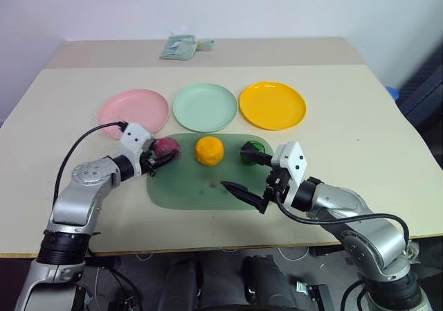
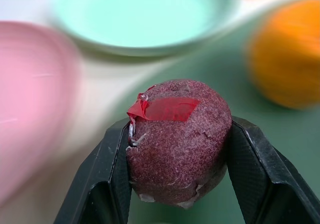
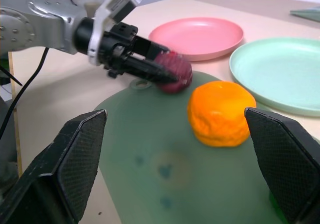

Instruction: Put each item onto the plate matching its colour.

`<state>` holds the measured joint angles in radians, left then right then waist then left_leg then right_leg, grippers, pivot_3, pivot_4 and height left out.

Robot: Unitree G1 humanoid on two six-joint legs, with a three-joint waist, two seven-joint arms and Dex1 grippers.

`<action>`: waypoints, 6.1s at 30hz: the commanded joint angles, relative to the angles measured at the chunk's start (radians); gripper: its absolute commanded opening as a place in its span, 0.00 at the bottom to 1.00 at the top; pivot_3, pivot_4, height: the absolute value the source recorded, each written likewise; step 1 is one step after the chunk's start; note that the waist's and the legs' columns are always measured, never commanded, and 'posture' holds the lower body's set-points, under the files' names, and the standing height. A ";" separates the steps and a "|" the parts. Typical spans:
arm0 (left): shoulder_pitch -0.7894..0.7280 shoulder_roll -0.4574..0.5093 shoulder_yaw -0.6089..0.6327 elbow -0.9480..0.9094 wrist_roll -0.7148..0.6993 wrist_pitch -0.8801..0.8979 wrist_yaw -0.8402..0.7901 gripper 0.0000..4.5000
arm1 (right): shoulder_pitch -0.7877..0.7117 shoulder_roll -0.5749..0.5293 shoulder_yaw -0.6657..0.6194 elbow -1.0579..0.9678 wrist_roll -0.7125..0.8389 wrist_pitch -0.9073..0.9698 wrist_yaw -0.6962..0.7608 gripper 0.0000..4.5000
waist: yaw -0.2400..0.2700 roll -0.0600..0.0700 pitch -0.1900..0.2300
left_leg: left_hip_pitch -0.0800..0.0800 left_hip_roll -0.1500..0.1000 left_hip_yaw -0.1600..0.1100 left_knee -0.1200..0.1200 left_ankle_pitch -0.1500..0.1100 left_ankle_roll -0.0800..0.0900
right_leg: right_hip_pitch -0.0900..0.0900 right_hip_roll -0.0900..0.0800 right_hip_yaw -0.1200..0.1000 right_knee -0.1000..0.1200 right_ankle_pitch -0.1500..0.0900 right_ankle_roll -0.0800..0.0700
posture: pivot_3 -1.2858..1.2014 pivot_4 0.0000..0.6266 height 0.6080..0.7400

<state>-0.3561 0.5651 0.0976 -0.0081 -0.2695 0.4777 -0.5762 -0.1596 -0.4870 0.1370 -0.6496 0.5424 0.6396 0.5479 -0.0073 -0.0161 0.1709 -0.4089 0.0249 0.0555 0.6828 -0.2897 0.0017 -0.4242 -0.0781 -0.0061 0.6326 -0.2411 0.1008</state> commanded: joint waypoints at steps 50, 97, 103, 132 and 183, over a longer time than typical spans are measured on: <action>0.237 0.210 0.128 -0.123 -0.099 -0.190 -0.350 1.00 | -0.368 0.188 0.209 0.286 -0.279 0.108 -0.135 1.00 | -0.005 -0.002 -0.001 | 0.000 0.001 0.001 0.000 0.000 0.000 | -0.001 -0.001 0.000 0.000 0.000 0.001 | 0.52 0.24 0.95; 0.343 0.090 -0.023 -0.363 -0.169 -0.166 -0.341 1.00 | -0.675 0.200 -0.201 0.960 -0.391 -0.049 -0.284 0.63 | -0.021 0.003 0.001 | -0.001 0.001 0.003 -0.003 0.000 0.000 | -0.003 0.000 0.001 0.000 0.000 0.001 | 0.52 0.24 0.95; 0.348 0.088 -0.029 -0.364 -0.165 -0.173 -0.327 1.00 | -0.691 0.177 -0.173 0.992 -0.419 -0.181 -0.233 0.99 | -0.028 0.003 0.001 | -0.001 0.001 0.003 -0.003 0.000 0.000 | -0.003 -0.001 0.001 -0.001 0.001 0.001 | 0.52 0.24 0.95; 0.327 0.105 -0.029 -0.318 -0.162 -0.191 -0.362 1.00 | -0.270 0.022 0.035 0.457 -0.363 -0.077 0.050 0.99 | -0.006 0.003 0.001 | -0.001 0.001 0.003 -0.002 -0.001 0.001 | -0.002 -0.001 0.001 -0.002 -0.001 -0.002 | 0.52 0.24 0.95; 0.404 0.107 0.188 -0.249 -0.129 -0.226 -0.160 1.00 | -0.453 0.183 -0.087 0.614 -0.290 -0.292 0.119 0.98 | -0.029 0.003 0.001 | -0.002 0.001 0.003 -0.005 0.000 0.000 | -0.004 -0.005 0.000 -0.002 0.001 -0.001 | 0.52 0.24 0.95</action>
<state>0.0477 0.6594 0.2445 -0.2513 -0.4020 0.2767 -0.7385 -0.6406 -0.2588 0.0855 0.1406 0.1843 0.2872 0.6018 -0.0362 -0.0133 0.1721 -0.4110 0.0261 0.0590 0.6782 -0.2902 0.0017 -0.4282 -0.0833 -0.0065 0.6306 -0.2398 0.1003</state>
